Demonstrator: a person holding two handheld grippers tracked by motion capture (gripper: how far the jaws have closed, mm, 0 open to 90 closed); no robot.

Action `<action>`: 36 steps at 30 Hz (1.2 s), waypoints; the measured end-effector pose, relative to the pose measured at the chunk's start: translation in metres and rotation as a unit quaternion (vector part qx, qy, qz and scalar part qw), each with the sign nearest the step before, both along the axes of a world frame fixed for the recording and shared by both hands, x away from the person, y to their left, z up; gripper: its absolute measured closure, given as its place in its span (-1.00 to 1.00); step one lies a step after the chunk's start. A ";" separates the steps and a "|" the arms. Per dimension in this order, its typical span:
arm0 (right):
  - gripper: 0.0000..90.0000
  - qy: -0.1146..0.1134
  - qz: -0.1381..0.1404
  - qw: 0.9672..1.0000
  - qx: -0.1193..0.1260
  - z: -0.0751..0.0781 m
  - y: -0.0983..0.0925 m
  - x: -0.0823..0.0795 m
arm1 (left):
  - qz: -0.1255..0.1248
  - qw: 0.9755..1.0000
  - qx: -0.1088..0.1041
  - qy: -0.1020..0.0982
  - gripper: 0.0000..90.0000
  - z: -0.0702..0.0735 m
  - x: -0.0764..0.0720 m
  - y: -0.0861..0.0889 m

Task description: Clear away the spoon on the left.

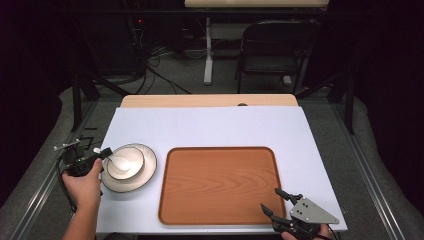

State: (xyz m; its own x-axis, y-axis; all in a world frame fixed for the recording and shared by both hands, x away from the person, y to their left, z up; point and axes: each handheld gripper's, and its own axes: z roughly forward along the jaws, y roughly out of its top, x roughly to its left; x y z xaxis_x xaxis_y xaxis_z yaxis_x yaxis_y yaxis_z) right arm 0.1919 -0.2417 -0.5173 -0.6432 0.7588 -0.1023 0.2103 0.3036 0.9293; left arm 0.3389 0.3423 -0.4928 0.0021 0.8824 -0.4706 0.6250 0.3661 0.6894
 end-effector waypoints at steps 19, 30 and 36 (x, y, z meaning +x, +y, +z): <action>-0.20 0.001 0.000 1.000 0.001 0.000 0.000 0.000 | -0.043 0.996 0.072 0.002 0.89 0.044 0.003 -0.008; -0.21 0.000 0.001 1.000 0.001 0.000 0.000 0.000 | -0.081 0.993 0.091 0.004 0.90 0.070 0.003 -0.017; -0.26 -0.006 0.004 1.000 0.005 0.001 0.000 0.000 | -0.109 0.989 0.099 0.001 0.90 0.083 0.001 -0.026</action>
